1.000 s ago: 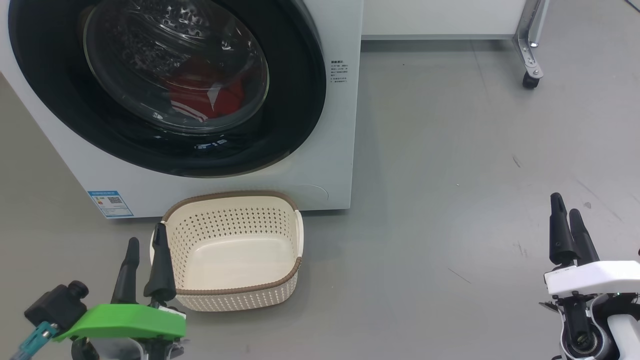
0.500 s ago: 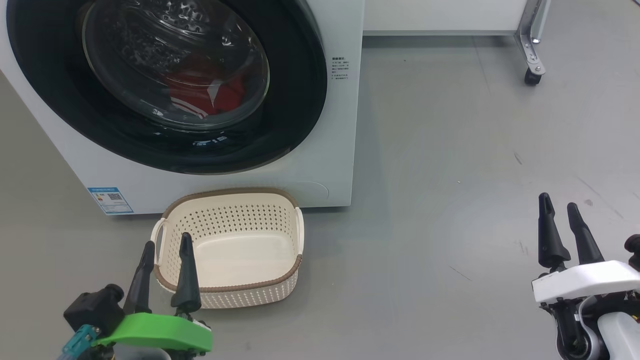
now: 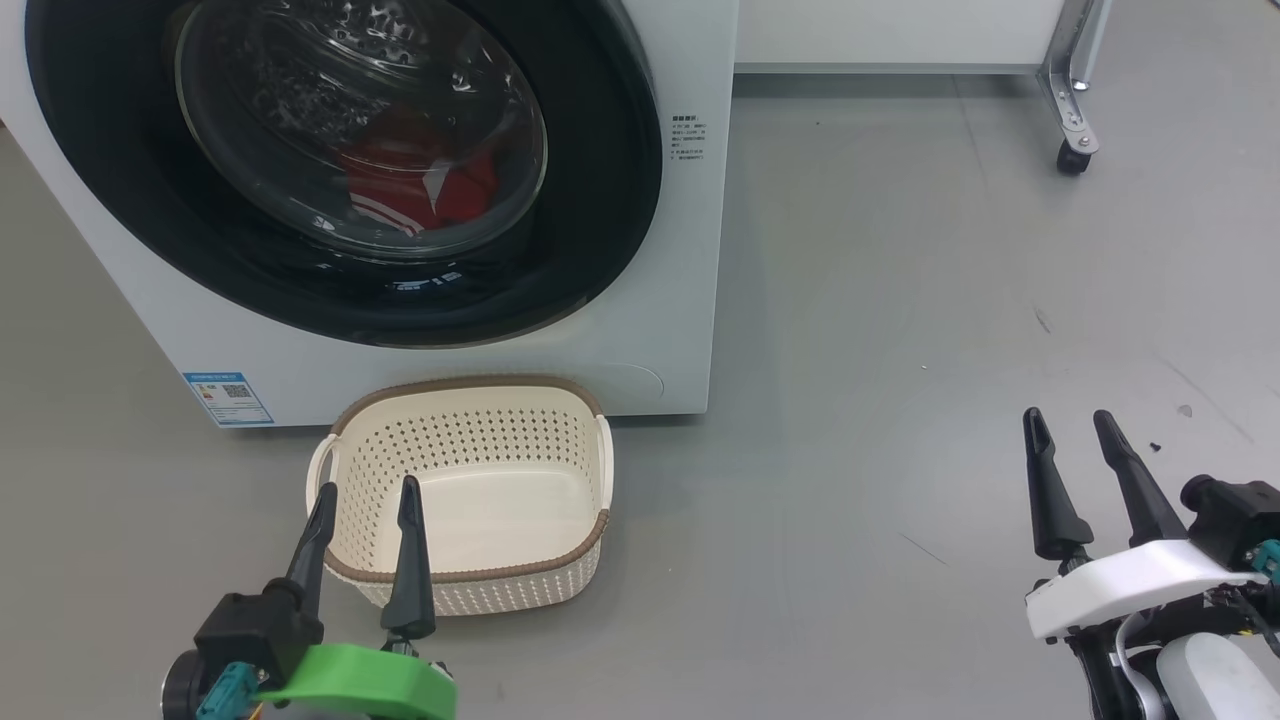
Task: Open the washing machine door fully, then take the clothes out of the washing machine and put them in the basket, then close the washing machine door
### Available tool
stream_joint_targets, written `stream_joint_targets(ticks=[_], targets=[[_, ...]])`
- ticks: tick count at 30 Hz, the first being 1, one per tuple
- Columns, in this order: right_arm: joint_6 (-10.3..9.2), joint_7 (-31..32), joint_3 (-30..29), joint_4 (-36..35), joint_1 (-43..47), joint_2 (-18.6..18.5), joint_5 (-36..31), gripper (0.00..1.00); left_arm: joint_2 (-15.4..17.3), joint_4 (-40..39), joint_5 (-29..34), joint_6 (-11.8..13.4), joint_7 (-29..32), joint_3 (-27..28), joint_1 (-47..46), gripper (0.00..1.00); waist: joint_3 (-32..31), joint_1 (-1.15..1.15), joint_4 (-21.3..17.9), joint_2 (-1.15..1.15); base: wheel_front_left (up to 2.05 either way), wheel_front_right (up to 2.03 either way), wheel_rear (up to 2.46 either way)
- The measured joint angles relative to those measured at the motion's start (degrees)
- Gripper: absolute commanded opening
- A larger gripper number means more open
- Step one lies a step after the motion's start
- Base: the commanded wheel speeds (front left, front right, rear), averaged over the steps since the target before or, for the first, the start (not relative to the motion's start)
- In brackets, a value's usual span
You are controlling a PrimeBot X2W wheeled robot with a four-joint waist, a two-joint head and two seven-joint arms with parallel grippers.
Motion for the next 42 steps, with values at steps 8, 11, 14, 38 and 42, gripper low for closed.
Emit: stream_joint_targets(ticks=[8, 11, 14, 38, 42], targets=[[-1.0, -0.9, 1.4, 1.3, 0.3, 0.0, -4.4, 1.0, -0.1, 0.9, 4.7, 0.9, -1.0, -0.6, 1.1, 1.0, -0.2, 0.0, 0.2, 0.0, 0.0, 0.0, 0.0], [-1.51, -1.4, 1.6, 1.5, 0.4, 0.2, -5.3, 1.0, -0.1, 1.4, 6.4, 1.1, -1.4, -0.8, 1.2, 1.0, -0.3, 0.0, 0.2, 0.0, 0.0, 0.0, 0.0], [-1.55, -1.8, 1.8, 1.5, 0.4, 0.5, -6.4, 1.0, -0.2, 1.6, 8.0, 1.4, -1.9, -0.4, 1.9, 1.0, -0.3, 0.0, 0.2, 0.0, 0.0, 0.0, 0.0], [-2.11, -2.8, 1.4, 3.2, 0.4, 1.7, -8.1, 1.0, -0.2, 2.4, 9.3, 2.0, -2.4, 1.7, 2.2, 1.0, 0.0, 0.0, -0.1, 0.0, 0.0, 0.0, 0.0], [-2.03, -2.9, 1.4, 3.3, 0.4, 1.8, -8.1, 1.0, -0.2, 3.0, 9.3, 2.0, -2.5, 1.7, 2.2, 1.0, -0.2, 0.0, 0.0, 0.0, 0.0, 0.0, 0.0]])
